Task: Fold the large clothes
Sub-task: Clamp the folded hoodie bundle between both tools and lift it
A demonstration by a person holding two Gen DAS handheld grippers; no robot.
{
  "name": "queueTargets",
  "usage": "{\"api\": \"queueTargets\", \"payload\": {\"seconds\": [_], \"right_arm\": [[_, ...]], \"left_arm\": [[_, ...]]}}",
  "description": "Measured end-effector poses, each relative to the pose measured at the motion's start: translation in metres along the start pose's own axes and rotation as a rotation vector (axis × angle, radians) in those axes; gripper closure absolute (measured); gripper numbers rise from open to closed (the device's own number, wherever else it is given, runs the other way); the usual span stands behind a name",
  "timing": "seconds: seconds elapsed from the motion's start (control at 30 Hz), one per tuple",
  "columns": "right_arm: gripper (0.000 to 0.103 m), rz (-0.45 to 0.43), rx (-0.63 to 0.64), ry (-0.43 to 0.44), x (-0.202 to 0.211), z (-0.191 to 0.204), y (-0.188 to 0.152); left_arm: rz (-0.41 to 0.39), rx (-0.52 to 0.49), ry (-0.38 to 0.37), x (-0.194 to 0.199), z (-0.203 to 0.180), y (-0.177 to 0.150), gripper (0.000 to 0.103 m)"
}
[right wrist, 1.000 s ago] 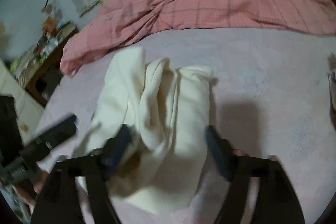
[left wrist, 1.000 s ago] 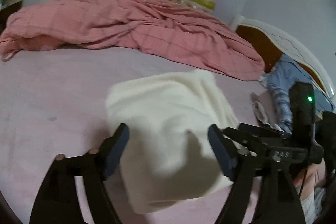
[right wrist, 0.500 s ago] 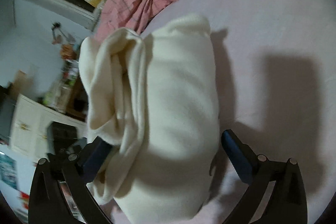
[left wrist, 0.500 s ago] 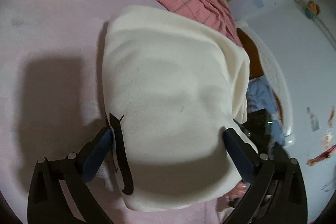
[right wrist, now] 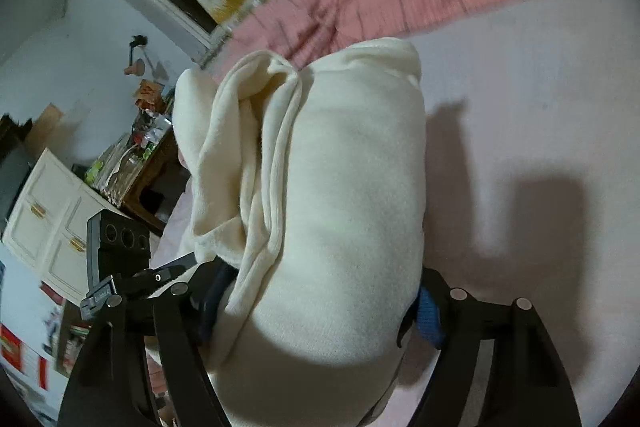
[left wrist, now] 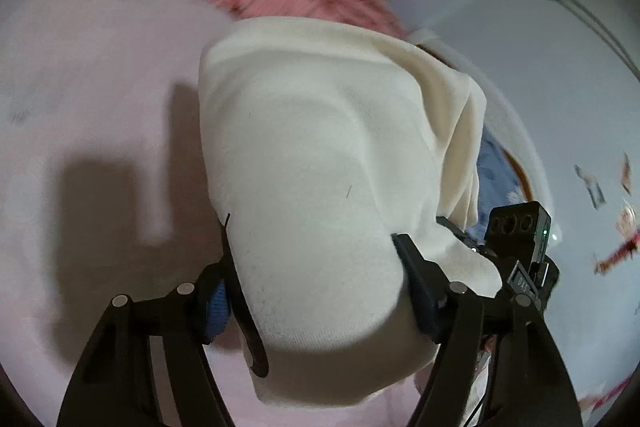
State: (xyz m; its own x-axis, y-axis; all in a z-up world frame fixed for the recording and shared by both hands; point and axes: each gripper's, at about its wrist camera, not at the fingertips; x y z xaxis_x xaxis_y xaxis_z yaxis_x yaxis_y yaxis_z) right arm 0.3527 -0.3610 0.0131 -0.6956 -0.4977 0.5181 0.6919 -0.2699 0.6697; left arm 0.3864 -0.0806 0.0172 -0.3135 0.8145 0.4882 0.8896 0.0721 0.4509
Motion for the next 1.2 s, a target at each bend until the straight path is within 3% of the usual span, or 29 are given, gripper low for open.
{"api": "queueTargets", "payload": {"seconds": [0.2, 0.4, 0.57, 0.7, 0.83, 0.93, 1.0, 1.07, 1.1, 1.13, 1.2], "right_arm": [[0.025, -0.131, 0.084, -0.066, 0.077, 0.036, 0.017], [0.025, -0.228, 0.069, -0.069, 0.155, 0.029, 0.027], [0.025, -0.324, 0.052, -0.142, 0.238, 0.005, 0.035], [0.024, -0.435, 0.037, -0.227, 0.313, -0.030, 0.045], [0.023, -0.537, -0.004, -0.291, 0.374, -0.094, 0.056], [0.023, -0.568, -0.061, -0.349, 0.399, -0.148, 0.053], [0.022, -0.571, -0.123, -0.370, 0.404, -0.193, 0.044], [0.021, -0.544, -0.191, -0.387, 0.388, -0.239, 0.038], [0.021, -0.503, -0.262, -0.386, 0.372, -0.280, 0.028], [0.020, -0.491, -0.309, -0.364, 0.364, -0.312, 0.017], [0.012, -0.536, -0.352, -0.262, 0.357, -0.351, -0.001]], "left_arm": [[-0.028, -0.108, -0.110, 0.019, -0.062, 0.001, 0.031], [-0.017, -0.227, -0.154, 0.007, -0.141, 0.001, 0.031], [0.035, -0.318, -0.235, -0.039, -0.220, 0.003, 0.031], [0.044, -0.392, -0.326, -0.103, -0.294, 0.009, 0.031], [0.088, -0.453, -0.386, -0.178, -0.350, 0.007, 0.031], [0.155, -0.460, -0.408, -0.246, -0.367, 0.006, 0.031], [0.210, -0.426, -0.401, -0.299, -0.358, -0.002, 0.030], [0.257, -0.396, -0.347, -0.349, -0.336, -0.015, 0.027], [0.275, -0.354, -0.325, -0.379, -0.316, -0.022, 0.023], [0.283, -0.325, -0.342, -0.394, -0.303, -0.029, 0.022], [0.295, -0.247, -0.464, -0.406, -0.283, -0.032, 0.013]]}}
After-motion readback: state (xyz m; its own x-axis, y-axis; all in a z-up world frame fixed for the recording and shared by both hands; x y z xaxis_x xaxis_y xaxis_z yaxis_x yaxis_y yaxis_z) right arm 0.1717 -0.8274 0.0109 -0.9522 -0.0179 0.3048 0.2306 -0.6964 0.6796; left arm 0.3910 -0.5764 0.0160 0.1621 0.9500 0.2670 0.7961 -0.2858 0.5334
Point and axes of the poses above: each gripper's, at about its wrist camera, not at the fingertips, and x roughly against the way its jaws point, z to its left, y to its top, and after that the axes turned 5 degrees about x, right-handed
